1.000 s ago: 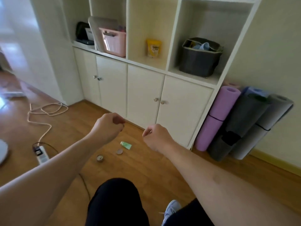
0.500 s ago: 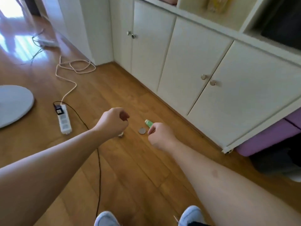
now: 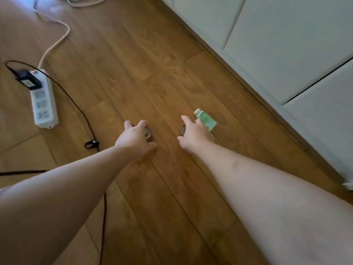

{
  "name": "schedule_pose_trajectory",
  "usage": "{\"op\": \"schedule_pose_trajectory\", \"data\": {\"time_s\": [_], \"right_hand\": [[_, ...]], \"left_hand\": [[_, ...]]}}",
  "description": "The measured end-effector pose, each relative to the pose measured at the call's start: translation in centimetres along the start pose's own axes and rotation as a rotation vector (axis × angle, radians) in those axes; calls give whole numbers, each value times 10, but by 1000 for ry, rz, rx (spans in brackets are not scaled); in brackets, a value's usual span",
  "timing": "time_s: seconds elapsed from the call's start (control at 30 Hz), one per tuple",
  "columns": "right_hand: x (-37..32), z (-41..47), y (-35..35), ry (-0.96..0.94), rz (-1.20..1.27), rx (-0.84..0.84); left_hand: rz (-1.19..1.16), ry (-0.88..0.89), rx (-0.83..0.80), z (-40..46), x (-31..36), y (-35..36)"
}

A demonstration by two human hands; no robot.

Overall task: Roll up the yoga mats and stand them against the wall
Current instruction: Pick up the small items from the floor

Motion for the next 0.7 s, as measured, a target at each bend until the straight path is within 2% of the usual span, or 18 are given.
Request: {"op": "schedule_pose_trajectory", "data": {"time_s": [0.13,0.27,0.37,0.47,0.57,0.7], "right_hand": [[2,3,13,-66,-151,47],[17,-21,8,-106,-111,31],[27,-53,-33,-152,174,76],[27,-106,-104,-221,504,118],[17,-180,-177,-392,817,172],[1,-294,-228,-668,889,227]], "left_hand": [[26,111,19,6,-3,8],[-31,201,76,-14,13,-9],[-111,277,131,-45,41,-34],[-238,371,162,-95,79,-64],[-357,457,191,-163,120,-96],[-522,553,172,-264,165,-125]]}}
Point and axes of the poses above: each hand's wrist, its own z-axis towards the middle knuckle, its own y-axis out of the palm, x = y × z, the point moved 4 cm from there along z, towards the middle knuckle, and after that the axes turned 15 degrees about -x, right-handed, at the moved point
